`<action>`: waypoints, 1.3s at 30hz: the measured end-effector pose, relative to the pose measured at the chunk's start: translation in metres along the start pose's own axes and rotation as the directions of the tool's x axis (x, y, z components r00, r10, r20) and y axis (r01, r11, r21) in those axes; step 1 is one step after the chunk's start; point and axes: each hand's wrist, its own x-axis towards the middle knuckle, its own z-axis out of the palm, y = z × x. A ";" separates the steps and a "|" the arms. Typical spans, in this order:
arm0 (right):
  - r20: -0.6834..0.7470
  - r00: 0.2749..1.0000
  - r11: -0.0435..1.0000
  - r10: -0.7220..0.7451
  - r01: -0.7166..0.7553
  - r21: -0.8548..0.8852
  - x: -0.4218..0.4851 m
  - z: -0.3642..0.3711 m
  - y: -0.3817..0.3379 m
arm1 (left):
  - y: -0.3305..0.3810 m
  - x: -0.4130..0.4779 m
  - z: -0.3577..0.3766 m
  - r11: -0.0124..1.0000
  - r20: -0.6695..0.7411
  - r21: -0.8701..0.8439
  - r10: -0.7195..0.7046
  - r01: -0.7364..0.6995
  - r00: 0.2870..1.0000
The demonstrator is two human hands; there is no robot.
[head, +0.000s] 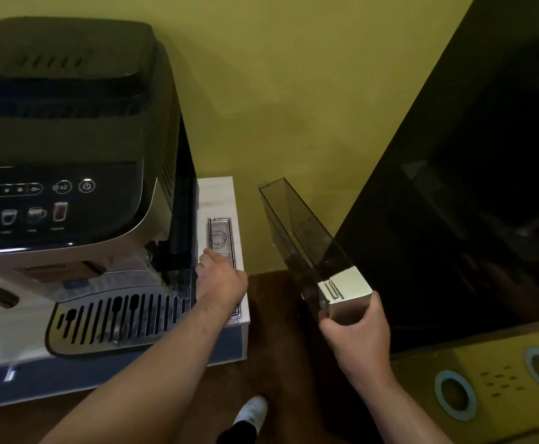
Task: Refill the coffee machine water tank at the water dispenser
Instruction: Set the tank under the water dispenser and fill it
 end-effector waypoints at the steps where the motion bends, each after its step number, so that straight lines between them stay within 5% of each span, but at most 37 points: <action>1: -0.001 1.000 1.000 0.003 -0.003 -0.002 0.001 0.000 0.000 | -0.001 0.002 0.001 1.000 0.009 0.018 0.001 -0.001 1.000; 11: 0.011 1.000 1.000 -0.009 0.009 0.011 0.003 -0.002 -0.006 | 0.001 0.009 -0.002 0.992 0.003 0.125 0.007 -0.007 1.000; 14: 0.024 1.000 1.000 -0.014 0.013 0.021 -0.003 -0.009 -0.010 | 0.001 0.002 -0.010 0.980 -0.130 0.154 0.147 -0.126 0.981; 17: 0.033 0.999 0.999 -0.016 0.014 0.034 -0.010 -0.021 -0.016 | 0.008 -0.011 -0.026 0.945 -0.224 -0.052 0.304 -0.323 0.926; 19: 0.041 0.999 1.000 -0.011 0.010 0.028 -0.017 -0.033 -0.020 | 0.016 -0.020 -0.041 0.857 -0.214 -0.394 0.266 -0.332 0.940; 21: 0.057 0.998 1.000 0.012 -0.013 0.027 -0.028 -0.045 -0.022 | 0.021 -0.027 -0.056 0.669 -0.096 -0.718 0.178 -0.192 0.979; 24: 0.096 0.995 0.999 0.008 -0.013 0.044 -0.048 -0.064 -0.019 | 0.023 -0.043 -0.073 0.370 -0.030 -0.926 0.105 -0.067 0.994; 26: 0.146 0.989 0.999 -0.015 0.010 0.037 -0.065 -0.077 -0.018 | 0.022 -0.059 -0.083 0.257 -0.046 -0.964 0.094 -0.069 0.995; 39: 0.275 0.945 0.962 -0.178 0.109 0.250 -0.159 -0.167 -0.017 | -0.015 -0.182 -0.088 0.178 -0.113 -0.970 0.265 -0.164 0.957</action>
